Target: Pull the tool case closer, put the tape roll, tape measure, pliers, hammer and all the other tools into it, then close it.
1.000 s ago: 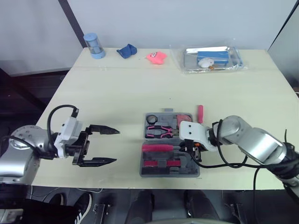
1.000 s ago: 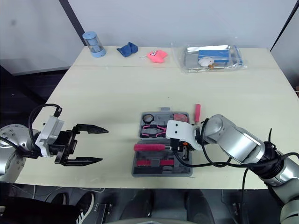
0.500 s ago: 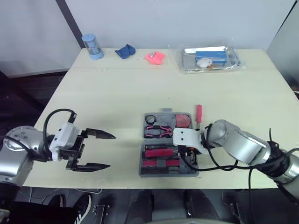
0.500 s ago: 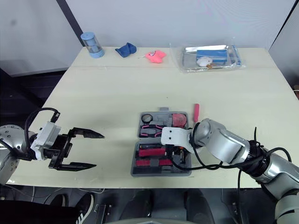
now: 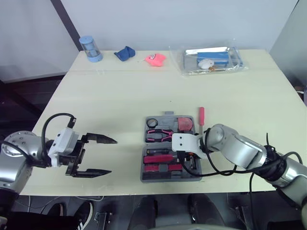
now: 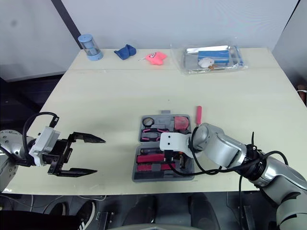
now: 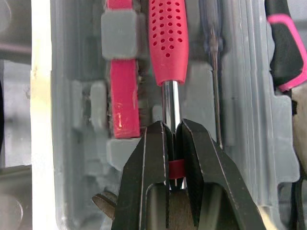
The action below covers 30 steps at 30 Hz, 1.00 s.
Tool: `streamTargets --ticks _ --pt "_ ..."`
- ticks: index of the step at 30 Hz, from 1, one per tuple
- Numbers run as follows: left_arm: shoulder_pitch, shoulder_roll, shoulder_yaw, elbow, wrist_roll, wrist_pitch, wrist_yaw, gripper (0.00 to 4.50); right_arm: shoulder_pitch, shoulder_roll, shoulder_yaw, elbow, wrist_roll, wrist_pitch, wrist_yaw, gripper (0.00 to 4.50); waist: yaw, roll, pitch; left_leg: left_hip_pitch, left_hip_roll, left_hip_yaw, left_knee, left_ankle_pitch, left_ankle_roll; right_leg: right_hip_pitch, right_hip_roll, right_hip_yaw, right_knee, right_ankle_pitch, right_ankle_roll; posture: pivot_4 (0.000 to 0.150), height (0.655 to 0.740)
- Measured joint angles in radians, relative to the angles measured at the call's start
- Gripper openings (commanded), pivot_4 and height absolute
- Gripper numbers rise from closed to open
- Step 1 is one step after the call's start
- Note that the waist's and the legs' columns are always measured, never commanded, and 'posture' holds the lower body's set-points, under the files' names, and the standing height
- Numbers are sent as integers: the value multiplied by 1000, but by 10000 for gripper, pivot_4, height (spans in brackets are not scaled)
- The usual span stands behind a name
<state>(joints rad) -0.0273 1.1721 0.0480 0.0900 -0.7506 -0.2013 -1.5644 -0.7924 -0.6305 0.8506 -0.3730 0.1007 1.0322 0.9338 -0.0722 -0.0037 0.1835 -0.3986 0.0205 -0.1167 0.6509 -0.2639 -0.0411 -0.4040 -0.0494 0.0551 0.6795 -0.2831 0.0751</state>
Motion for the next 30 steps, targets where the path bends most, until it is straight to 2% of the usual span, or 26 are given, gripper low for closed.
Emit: streamTargets --ticks 8,10,11,14,19,25,28,30 --pt "0 0 0 0 0 0 0 45000 0 2 1 3 -22 -19 11 365 -1 0 0 0 0 0 0 0 0 0 0 0 0 0 0 1500 7400" --pt "0 -1 0 0 0 0 -1 45000 0 2 1 3 -28 -23 19 9794 -1 0 0 0 0 0 0 0 0 0 0 0 0 0 0 1500 7400" --pt "0 -1 0 0 0 0 -1 45000 0 1 1 3 -31 -26 21 11610 0 0 0 0 0 0 0 0 0 0 0 0 0 0 0 1500 7400" --pt "2 -1 0 0 0 0 -1 45000 0 2 1 3 -37 -31 20 27272 0 0 0 0 0 0 0 0 0 0 0 0 0 0 0 1500 7400" --pt "8 -2 0 0 0 0 -1 45000 2 3 -13 3 -38 -31 19 27272 0 0 0 0 0 0 0 0 0 0 0 0 0 0 0 1500 7400" --pt "9 -19 0 -1 1 0 -1 45000 83 32 -175 15 10 -98 1 27272 2 0 0 0 0 0 0 0 0 0 0 0 0 0 0 1500 7400" --pt "9 -22 0 -2 1 0 -1 45000 144 70 -240 41 43 -152 -7 18962 1 0 0 0 0 1 0 0 0 0 0 0 0 0 0 1500 7400" --pt "9 -28 0 -1 1 0 -1 45000 188 101 -278 70 57 -239 -6 9650 1 -1 0 0 0 1 0 0 0 0 0 0 0 0 0 1500 7400"
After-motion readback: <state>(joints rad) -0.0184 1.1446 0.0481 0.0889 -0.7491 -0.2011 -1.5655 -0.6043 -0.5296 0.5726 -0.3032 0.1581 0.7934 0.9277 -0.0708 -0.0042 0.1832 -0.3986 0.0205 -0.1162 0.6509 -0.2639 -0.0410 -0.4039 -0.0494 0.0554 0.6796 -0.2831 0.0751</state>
